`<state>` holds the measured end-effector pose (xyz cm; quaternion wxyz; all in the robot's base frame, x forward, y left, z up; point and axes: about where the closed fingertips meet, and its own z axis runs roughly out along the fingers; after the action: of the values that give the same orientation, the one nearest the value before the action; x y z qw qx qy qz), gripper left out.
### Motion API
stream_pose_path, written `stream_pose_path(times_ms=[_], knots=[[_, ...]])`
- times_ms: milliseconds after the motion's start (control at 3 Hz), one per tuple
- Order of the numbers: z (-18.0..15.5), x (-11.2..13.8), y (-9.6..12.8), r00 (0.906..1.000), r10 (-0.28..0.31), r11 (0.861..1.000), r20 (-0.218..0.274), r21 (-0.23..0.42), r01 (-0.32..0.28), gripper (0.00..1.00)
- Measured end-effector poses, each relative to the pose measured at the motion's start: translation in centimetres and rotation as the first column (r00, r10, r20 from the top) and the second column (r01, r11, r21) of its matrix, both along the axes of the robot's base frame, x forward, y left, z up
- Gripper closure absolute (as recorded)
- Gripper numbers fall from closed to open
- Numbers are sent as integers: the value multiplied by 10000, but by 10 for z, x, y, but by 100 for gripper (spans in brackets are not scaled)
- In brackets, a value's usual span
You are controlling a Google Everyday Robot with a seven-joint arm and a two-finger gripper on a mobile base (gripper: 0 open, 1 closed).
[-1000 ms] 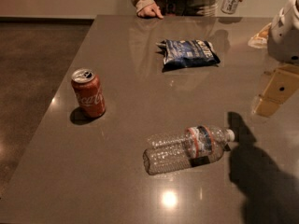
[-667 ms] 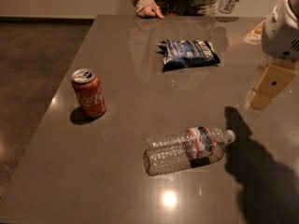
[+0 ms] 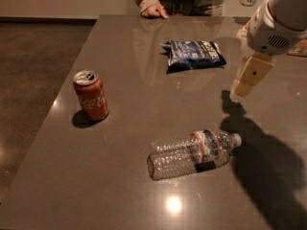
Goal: Move blue chip bag near water bottle
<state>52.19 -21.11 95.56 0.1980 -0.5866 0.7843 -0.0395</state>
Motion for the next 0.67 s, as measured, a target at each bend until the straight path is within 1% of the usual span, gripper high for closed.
stream_pose_path(times_ms=[333, 667], knots=[[-13, 41, -4, 9996, -279, 9996, 25, 76, 279, 0], [-29, 82, -12, 9971, -750, 9970, -120, 206, 752, 0]])
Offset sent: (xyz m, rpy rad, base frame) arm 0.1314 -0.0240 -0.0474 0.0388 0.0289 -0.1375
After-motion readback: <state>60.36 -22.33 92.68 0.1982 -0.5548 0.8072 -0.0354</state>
